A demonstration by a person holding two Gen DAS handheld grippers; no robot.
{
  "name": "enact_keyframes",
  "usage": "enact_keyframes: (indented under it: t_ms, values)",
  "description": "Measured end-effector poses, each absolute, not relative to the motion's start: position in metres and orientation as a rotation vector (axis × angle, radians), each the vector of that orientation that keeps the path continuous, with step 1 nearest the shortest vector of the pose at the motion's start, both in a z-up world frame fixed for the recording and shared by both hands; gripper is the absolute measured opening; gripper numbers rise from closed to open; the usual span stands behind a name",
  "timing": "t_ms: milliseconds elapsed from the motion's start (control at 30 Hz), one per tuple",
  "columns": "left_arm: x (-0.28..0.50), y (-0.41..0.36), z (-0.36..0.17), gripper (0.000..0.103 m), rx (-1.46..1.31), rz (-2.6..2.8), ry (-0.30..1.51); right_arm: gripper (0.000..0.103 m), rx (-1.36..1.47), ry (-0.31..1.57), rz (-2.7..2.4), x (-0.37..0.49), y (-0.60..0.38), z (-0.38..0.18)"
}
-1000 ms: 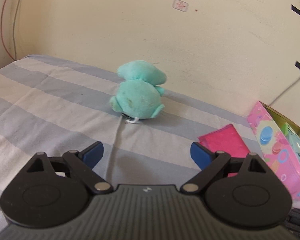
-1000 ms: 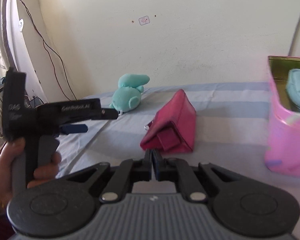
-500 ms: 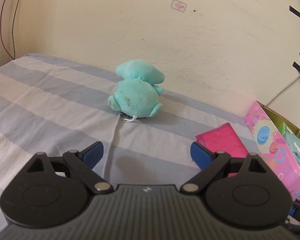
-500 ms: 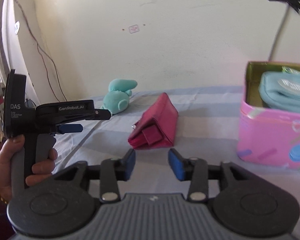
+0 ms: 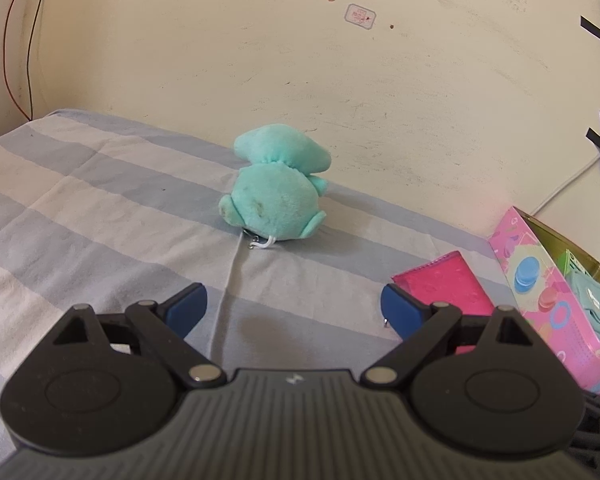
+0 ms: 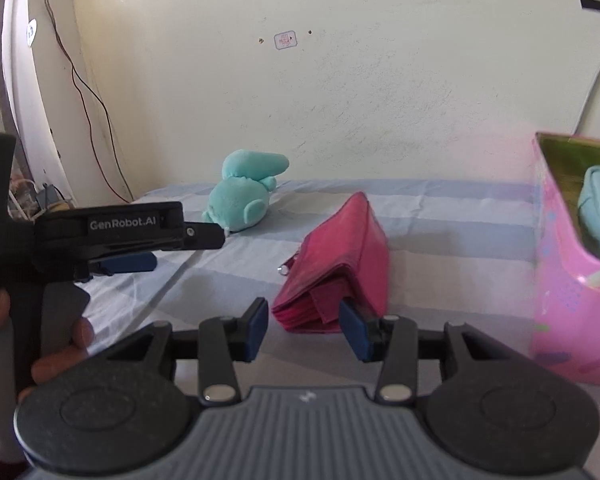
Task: Organize objects
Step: 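Grasp the magenta wallet with the right gripper and lift it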
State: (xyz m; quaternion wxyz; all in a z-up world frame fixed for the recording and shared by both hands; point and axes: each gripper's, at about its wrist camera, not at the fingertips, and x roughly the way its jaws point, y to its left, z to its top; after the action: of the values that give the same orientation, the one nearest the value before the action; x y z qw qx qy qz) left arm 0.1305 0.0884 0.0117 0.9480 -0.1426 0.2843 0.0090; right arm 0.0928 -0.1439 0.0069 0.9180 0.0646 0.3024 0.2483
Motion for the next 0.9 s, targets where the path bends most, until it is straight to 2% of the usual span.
enact_keyframes:
  t_ms: [267,300,333,400,900]
  values:
    - [0.131,0.087,0.012,0.095,-0.286,0.008,0.588,0.04,0.343,0.688,0.432,0.118,-0.156,0.001]
    - [0.131,0.087,0.012,0.095,-0.286,0.008,0.589,0.033,0.375,0.701,0.431,0.121,-0.16,-0.001]
    - [0.131,0.087,0.012,0.095,-0.286,0.008,0.59,0.021,0.406,0.702,0.437,0.122,-0.164,-0.002]
    - [0.131,0.088,0.011,0.095,-0.287,0.009,0.591,0.009,0.403,0.68,0.429,0.119,-0.165,0.001]
    - [0.125,0.065,0.013,0.095,-0.282,-0.316,0.597,0.007,0.249,0.724,0.527,0.038,-0.23,0.015]
